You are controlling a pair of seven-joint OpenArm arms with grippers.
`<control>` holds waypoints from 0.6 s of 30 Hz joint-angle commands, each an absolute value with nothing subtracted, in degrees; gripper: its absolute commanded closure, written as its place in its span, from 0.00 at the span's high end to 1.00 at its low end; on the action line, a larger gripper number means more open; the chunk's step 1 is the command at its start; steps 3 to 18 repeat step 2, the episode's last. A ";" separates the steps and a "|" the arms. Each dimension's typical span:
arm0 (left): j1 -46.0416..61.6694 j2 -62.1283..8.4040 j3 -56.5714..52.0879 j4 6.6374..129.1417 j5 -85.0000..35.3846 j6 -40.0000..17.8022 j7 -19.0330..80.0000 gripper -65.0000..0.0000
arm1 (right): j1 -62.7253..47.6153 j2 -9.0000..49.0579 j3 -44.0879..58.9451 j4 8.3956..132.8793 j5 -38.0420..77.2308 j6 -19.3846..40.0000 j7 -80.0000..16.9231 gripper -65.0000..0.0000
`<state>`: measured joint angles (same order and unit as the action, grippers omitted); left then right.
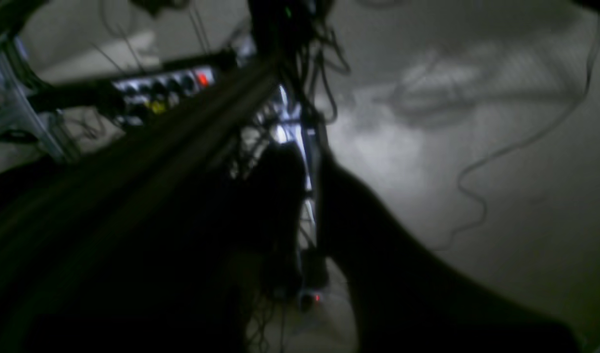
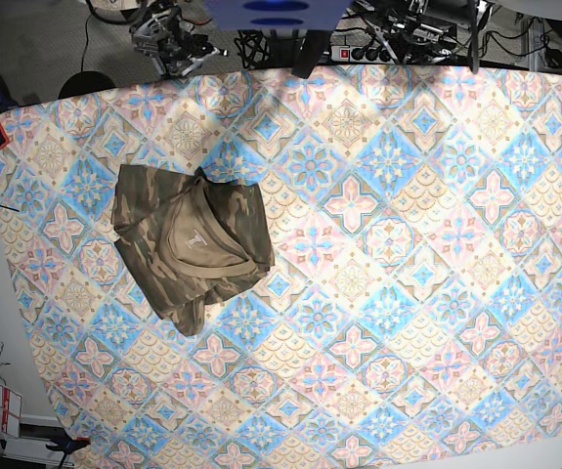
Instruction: Fold the T-shirt properly
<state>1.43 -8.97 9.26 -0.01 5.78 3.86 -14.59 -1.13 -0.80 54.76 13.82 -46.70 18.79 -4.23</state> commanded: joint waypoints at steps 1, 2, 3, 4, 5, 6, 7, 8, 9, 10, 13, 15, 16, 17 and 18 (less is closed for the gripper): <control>1.27 -8.75 9.19 0.00 5.49 4.09 -15.08 0.20 | -1.71 -0.40 54.73 14.02 -46.90 18.86 -4.35 0.09; 1.01 -8.22 9.19 0.00 5.49 4.09 -15.08 0.20 | -1.71 -0.31 54.73 14.20 -46.90 18.86 -4.35 0.09; 1.01 -8.22 9.19 0.00 5.49 4.09 -15.08 0.20 | -1.71 -0.31 54.73 14.20 -46.90 18.86 -4.35 0.09; 1.01 -8.22 9.19 0.00 5.49 4.09 -15.08 0.20 | -1.71 -0.31 54.73 14.20 -46.90 18.86 -4.35 0.09; 1.01 -8.22 9.19 0.00 5.49 4.09 -15.08 0.20 | -1.71 -0.31 54.73 14.20 -46.90 18.86 -4.35 0.09; 1.01 -8.22 9.19 0.00 5.49 4.09 -15.08 0.20 | -1.71 -0.31 54.73 14.20 -46.90 18.86 -4.35 0.09; 1.01 -8.22 9.19 0.00 5.49 4.09 -15.08 0.20 | -1.71 -0.31 54.73 14.20 -46.90 18.86 -4.35 0.09; 1.01 -8.22 9.19 0.00 5.49 4.09 -15.08 0.20 | -1.71 -0.31 54.73 14.20 -46.90 18.86 -4.35 0.09; 1.01 -8.22 9.19 0.00 5.49 4.09 -15.08 0.20 | -1.71 -0.31 54.73 14.20 -46.90 18.86 -4.35 0.09; 1.01 -8.22 9.19 0.00 5.49 4.09 -15.08 0.20 | -1.71 -0.31 54.73 14.20 -46.90 18.86 -4.35 0.09; 1.01 -8.22 9.19 0.00 5.49 4.09 -15.08 0.20 | -1.71 -0.31 54.73 14.20 -46.90 18.86 -4.35 0.09; 1.01 -8.22 9.19 0.00 5.49 4.09 -15.08 0.20 | -1.71 -0.31 54.73 14.20 -46.90 18.86 -4.35 0.09; 1.01 -8.22 9.19 0.00 5.49 4.09 -15.08 0.20 | -1.71 -0.31 54.73 14.20 -46.90 18.86 -4.35 0.09; 1.01 -8.22 9.19 0.00 5.49 4.09 -15.08 0.20 | -1.71 -0.31 54.73 14.20 -46.90 18.86 -4.35 0.09; 1.01 -8.22 9.19 0.00 5.49 4.09 -15.08 0.20 | -1.71 -0.31 54.73 14.20 -46.90 18.86 -4.35 0.09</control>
